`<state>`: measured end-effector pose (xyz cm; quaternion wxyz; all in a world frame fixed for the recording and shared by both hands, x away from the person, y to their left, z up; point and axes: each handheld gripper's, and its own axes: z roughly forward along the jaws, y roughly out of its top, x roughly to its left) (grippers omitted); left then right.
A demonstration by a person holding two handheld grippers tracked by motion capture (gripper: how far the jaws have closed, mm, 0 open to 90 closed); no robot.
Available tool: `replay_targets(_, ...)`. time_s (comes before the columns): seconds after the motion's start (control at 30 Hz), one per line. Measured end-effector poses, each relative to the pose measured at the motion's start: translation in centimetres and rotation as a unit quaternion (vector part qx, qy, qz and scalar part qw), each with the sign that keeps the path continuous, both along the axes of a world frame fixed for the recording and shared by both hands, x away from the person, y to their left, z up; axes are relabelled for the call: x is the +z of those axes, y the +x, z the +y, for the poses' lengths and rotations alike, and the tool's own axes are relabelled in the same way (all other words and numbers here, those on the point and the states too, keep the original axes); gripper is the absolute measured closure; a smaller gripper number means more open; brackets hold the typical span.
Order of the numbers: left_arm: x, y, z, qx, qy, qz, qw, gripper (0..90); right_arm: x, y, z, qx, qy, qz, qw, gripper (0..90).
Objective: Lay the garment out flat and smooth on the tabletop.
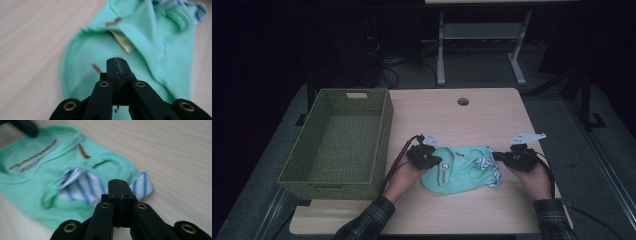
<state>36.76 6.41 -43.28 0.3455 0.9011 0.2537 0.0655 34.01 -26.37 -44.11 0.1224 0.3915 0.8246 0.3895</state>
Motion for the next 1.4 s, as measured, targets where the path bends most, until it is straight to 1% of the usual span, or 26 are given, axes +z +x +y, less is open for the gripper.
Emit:
replay_targets(0.07, 0.2, 0.9, -0.5, -0.003, -0.005, -0.005, 1.0000, 89.6, 0.0, -0.9, 0.0, 0.006, 0.006, 0.003, 1.0000, 89.9)
replay_targets(0.17, 0.4, 2.1, -1.5, -0.016, -0.012, -0.016, 0.9997, 89.7, -0.2, -2.0, 0.2, 0.015, 0.003, 0.007, 0.9999, 90.0)
replay_targets(0.27, 0.3, 3.1, -2.5, -0.023, -0.020, -0.015, 0.9994, 89.6, -0.4, -3.1, 0.4, 0.022, 0.005, 0.014, 0.9997, 90.0)
replay_targets(0.33, 0.2, 3.8, -3.2, -0.027, -0.015, -0.019, 0.9993, 89.6, -0.5, -3.7, 0.6, 0.028, 0.006, 0.021, 0.9994, 90.0)
replay_targets(0.4, -0.1, 4.4, -4.0, -0.029, -0.009, -0.017, 0.9994, 89.6, -0.8, -4.1, 0.8, 0.033, 0.006, 0.026, 0.9991, 90.0)
replay_targets(0.43, -0.4, 4.7, -4.5, -0.026, -0.014, -0.014, 0.9995, 89.6, -0.9, -4.3, 0.9, 0.034, 0.005, 0.028, 0.9990, 90.0)
replay_targets(0.47, -0.7, 4.9, -4.8, -0.031, -0.009, -0.012, 0.9994, 89.6, -1.0, -4.4, 1.0, 0.036, 0.004, 0.028, 0.9989, 90.0)
replay_targets(0.5, -1.0, 5.1, -5.2, -0.029, -0.009, -0.010, 0.9995, 89.6, -1.1, -4.4, 1.1, 0.040, 0.002, 0.026, 0.9989, 90.0)
replay_targets(0.53, -1.2, 5.2, -5.4, -0.033, -0.002, -0.009, 0.9994, 89.7, -1.0, -4.5, 1.3, 0.042, 0.005, 0.026, 0.9988, 90.0)
replay_targets(0.6, -1.7, 5.4, -5.9, -0.033, 0.003, -0.003, 0.9994, 89.6, -1.1, -4.4, 1.7, 0.047, 0.011, 0.024, 0.9985, 90.0)
replay_targets(0.63, -2.1, 5.5, -6.0, -0.036, 0.009, 0.000, 0.9993, 89.6, -1.2, -4.3, 2.0, 0.051, 0.009, 0.026, 0.9983, 90.0)
replay_targets(0.67, -2.3, 5.5, -6.2, -0.031, 0.008, 0.002, 0.9995, 89.7, -1.5, -4.3, 2.3, 0.051, 0.000, 0.035, 0.9981, 90.0)
replay_targets(0.7, -2.5, 5.5, -6.2, -0.037, 0.020, 0.001, 0.9991, 89.6, -1.7, -4.2, 2.5, 0.053, -0.008, 0.038, 0.9979, 90.0)
replay_targets(0.73, -2.8, 5.6, -6.3, -0.036, 0.023, 0.002, 0.9991, 89.7, -1.9, -4.1, 2.6, 0.054, -0.015, 0.043, 0.9975, 90.0)
replay_targets(0.77, -2.8, 5.6, -6.2, -0.037, 0.020, 0.004, 0.9991, 89.7, -2.2, -4.1, 2.7, 0.055, -0.021, 0.048, 0.9971, 90.0)
replay_targets(0.8, -2.9, 5.6, -6.2, -0.029, 0.012, 0.005, 0.9995, 89.7, -2.4, -4.0, 2.7, 0.056, -0.025, 0.053, 0.9967, 90.0)
replay_targets(0.83, -2.8, 5.7, -6.1, -0.033, 0.022, 0.000, 0.9992, 89.7, -2.6, -3.9, 2.7, 0.058, -0.029, 0.053, 0.9965, 90.0)
replay_targets(0.87, -2.8, 5.7, -6.1, -0.031, 0.023, -0.001, 0.9992, 89.7, -2.5, -4.0, 2.6, 0.057, -0.028, 0.056, 0.9964, 90.0)
replay_targets(0.93, -2.8, 5.7, -5.9, -0.023, 0.025, 0.001, 0.9994, 89.8, -2.4, -4.1, 2.4, 0.057, -0.038, 0.056, 0.9961, 90.0)
replay_targets(0.97, -2.8, 5.8, -5.7, -0.024, 0.028, -0.003, 0.9993, 89.9, -2.3, -4.1, 2.2, 0.054, -0.041, 0.057, 0.9961, 90.0)
replay_targets(1.07, -2.8, 5.7, -5.4, -0.016, 0.030, -0.002, 0.9994, 89.9, -2.3, -4.1, 1.6, 0.047, -0.049, 0.057, 0.9960, 90.0)
replay_targets(1.13, -2.7, 5.5, -5.1, -0.016, 0.033, -0.003, 0.9993, 89.9, -2.2, -4.0, 1.3, 0.039, -0.057, 0.056, 0.9961, 90.0)
replay_targets(1.23, -2.7, 5.0, -4.5, -0.015, 0.031, 0.001, 0.9994, 89.9, -2.2, -3.8, 1.1, 0.031, -0.056, 0.055, 0.9964, 90.0)
replay_targets(1.3, -2.6, 4.5, -4.0, -0.021, 0.038, 0.005, 0.9990, 89.9, -2.2, -3.6, 0.9, 0.026, -0.060, 0.053, 0.9964, 90.0)
replay_targets(1.33, -2.6, 4.2, -3.8, -0.021, 0.038, 0.005, 0.9991, 89.9, -2.2, -3.5, 0.8, 0.024, -0.059, 0.052, 0.9966, 90.0)
replay_targets(1.4, -2.5, 3.7, -3.5, -0.025, 0.044, 0.003, 0.9987, 89.9, -2.2, -3.1, 0.7, 0.021, -0.062, 0.044, 0.9969, 90.0)
